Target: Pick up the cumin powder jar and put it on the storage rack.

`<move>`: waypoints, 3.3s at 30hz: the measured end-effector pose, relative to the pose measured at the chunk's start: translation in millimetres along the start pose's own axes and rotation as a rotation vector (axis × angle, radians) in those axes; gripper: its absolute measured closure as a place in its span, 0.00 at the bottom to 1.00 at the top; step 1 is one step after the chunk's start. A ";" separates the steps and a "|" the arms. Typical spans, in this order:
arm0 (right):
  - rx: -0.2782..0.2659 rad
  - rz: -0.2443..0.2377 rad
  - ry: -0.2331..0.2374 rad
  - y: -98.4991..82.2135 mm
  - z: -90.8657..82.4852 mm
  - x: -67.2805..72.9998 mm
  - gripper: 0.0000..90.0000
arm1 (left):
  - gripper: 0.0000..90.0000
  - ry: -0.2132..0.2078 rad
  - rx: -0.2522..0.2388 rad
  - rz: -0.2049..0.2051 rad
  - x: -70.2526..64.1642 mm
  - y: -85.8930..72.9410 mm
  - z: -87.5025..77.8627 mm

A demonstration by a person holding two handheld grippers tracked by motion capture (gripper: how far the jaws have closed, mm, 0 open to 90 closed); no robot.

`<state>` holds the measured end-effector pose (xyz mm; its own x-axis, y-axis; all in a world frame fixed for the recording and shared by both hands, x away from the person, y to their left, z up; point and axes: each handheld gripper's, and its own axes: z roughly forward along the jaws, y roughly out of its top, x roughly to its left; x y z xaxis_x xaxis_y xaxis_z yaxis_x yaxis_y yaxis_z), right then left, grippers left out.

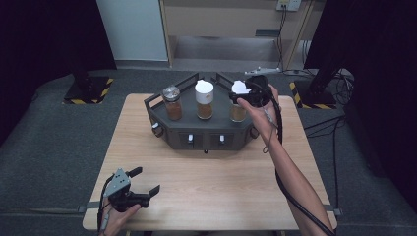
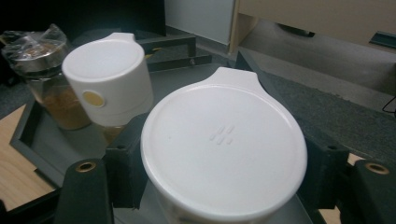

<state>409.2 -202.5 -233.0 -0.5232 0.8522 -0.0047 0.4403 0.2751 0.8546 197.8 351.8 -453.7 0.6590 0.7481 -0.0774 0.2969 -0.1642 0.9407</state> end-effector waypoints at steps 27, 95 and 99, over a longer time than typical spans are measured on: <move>0.025 0.044 -0.088 1.1 35.4 2.3 0.34 | 0.02 -0.001 -0.003 -0.003 0.2 -0.5 0.4; -0.281 -0.073 0.098 -99.6 -108.4 -4.3 0.07 | 0.02 -0.002 -0.036 -0.019 2.4 -4.5 -2.0; -0.308 -0.083 0.100 -118.9 -117.8 -2.4 0.07 | 0.02 -0.004 -0.039 -0.021 2.5 -5.1 -2.3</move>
<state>272.1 -289.7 -273.5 -0.6239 0.7803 -0.0434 0.1598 0.1818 0.9703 196.3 356.1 -458.0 0.6558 0.7485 -0.0982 0.2837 -0.1238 0.9509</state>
